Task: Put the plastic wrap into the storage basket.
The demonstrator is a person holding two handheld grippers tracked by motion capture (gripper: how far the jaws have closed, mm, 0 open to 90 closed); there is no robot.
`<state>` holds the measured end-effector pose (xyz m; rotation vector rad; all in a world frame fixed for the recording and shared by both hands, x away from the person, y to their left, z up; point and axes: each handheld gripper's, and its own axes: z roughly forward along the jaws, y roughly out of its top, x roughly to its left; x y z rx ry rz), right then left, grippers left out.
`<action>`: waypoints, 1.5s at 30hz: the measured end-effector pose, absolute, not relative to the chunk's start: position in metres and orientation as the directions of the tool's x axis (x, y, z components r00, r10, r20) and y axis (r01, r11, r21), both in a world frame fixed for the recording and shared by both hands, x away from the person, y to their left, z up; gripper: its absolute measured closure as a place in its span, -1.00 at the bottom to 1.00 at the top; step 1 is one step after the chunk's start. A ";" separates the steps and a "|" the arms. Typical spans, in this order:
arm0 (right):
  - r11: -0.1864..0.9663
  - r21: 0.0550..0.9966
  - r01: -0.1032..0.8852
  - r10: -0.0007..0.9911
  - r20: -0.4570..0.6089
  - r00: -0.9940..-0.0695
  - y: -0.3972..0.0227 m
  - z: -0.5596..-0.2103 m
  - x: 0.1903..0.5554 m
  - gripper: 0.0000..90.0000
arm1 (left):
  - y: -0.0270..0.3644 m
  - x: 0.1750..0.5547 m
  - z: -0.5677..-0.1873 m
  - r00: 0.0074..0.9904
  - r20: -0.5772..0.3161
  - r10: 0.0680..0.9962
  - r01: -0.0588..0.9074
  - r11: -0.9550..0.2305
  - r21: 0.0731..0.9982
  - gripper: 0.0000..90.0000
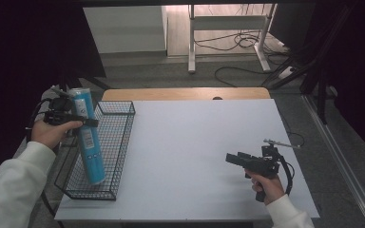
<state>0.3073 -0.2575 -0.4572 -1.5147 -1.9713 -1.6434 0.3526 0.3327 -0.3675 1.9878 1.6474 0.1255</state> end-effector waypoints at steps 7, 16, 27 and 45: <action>-0.132 0.635 0.761 0.576 0.674 -0.462 -0.260 -0.458 0.308 -0.77 | 0.330 0.349 -0.365 0.264 -0.241 0.934 0.886 -0.135 0.444 -0.29; -0.123 0.631 0.766 0.571 0.676 -0.465 -0.258 -0.459 0.309 -0.77 | 0.325 0.352 -0.375 0.266 -0.239 0.934 0.899 -0.150 0.412 -0.29; -0.125 0.631 0.766 0.574 0.676 -0.462 -0.258 -0.459 0.310 -0.77 | 0.323 0.389 -0.400 0.206 -0.269 0.941 0.915 -0.088 0.395 -0.30; -0.130 0.628 0.767 0.589 0.671 -0.450 -0.258 -0.461 0.312 -0.77 | 0.315 0.434 -0.451 0.108 -0.282 0.953 0.946 -0.011 0.325 -0.30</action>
